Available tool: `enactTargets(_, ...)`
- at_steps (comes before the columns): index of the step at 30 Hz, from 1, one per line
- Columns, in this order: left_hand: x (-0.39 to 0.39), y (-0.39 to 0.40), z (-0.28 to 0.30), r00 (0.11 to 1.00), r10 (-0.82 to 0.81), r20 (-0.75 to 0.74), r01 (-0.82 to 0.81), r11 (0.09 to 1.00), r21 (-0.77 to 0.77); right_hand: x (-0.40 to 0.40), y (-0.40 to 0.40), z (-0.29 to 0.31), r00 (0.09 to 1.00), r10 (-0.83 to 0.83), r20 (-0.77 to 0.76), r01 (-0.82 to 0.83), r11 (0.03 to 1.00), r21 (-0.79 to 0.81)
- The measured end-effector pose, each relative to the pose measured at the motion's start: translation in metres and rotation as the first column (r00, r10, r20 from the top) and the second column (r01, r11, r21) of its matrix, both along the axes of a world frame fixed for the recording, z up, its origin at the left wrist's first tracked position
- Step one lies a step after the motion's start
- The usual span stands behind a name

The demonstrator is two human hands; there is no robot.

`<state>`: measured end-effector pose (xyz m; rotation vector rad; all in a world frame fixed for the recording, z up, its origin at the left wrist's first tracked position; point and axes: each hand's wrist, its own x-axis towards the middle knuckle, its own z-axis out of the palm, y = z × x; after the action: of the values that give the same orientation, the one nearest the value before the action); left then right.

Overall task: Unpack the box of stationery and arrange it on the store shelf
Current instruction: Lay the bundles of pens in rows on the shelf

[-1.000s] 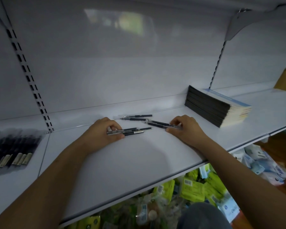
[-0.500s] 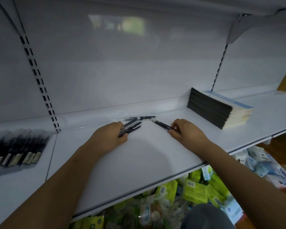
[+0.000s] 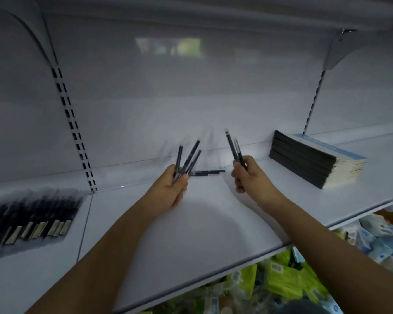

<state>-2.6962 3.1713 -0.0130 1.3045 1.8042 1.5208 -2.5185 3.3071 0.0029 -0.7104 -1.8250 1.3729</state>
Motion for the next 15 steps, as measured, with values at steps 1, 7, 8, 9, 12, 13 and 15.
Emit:
enactTargets(1, 0.0, 0.0, -0.001, 0.999, -0.025, -0.027, 0.025, 1.0, -0.017, -0.011, -0.002, 0.006, 0.999, 0.039, -0.02, -0.04, 0.999, -0.032)
enactTargets(7, -0.003, -0.003, 0.0, 0.988, -0.1, -0.116, 0.091, 0.993, -0.077, -0.057, -0.005, 0.017, 0.996, 0.079, 0.044, -0.079, 0.997, -0.005)
enactTargets(8, -0.002, -0.003, 0.0, 0.986, -0.109, -0.128, 0.098, 0.991, -0.085, -0.059, -0.005, 0.014, 0.997, 0.07, 0.026, -0.07, 0.998, -0.012)
enactTargets(9, -0.002, -0.004, 0.001, 0.982, -0.121, -0.146, 0.108, 0.99, -0.095, -0.06, -0.005, 0.011, 0.998, 0.067, -0.01, -0.068, 0.998, -0.021)
enactTargets(12, -0.003, -0.003, 0.0, 0.956, -0.16, -0.247, 0.127, 0.981, -0.146, -0.058, -0.006, 0.008, 0.993, 0.07, -0.098, -0.071, 0.997, -0.012)
enactTargets(13, -0.003, -0.003, 0.001, 0.946, -0.17, -0.276, 0.126, 0.977, -0.17, -0.058, -0.007, 0.007, 0.992, 0.069, -0.107, -0.07, 0.998, -0.004)
enactTargets(15, -0.004, -0.003, 0.0, 0.93, -0.187, -0.317, 0.131, 0.973, -0.192, -0.058, -0.009, 0.003, 0.989, 0.072, -0.129, -0.074, 0.997, -0.009)
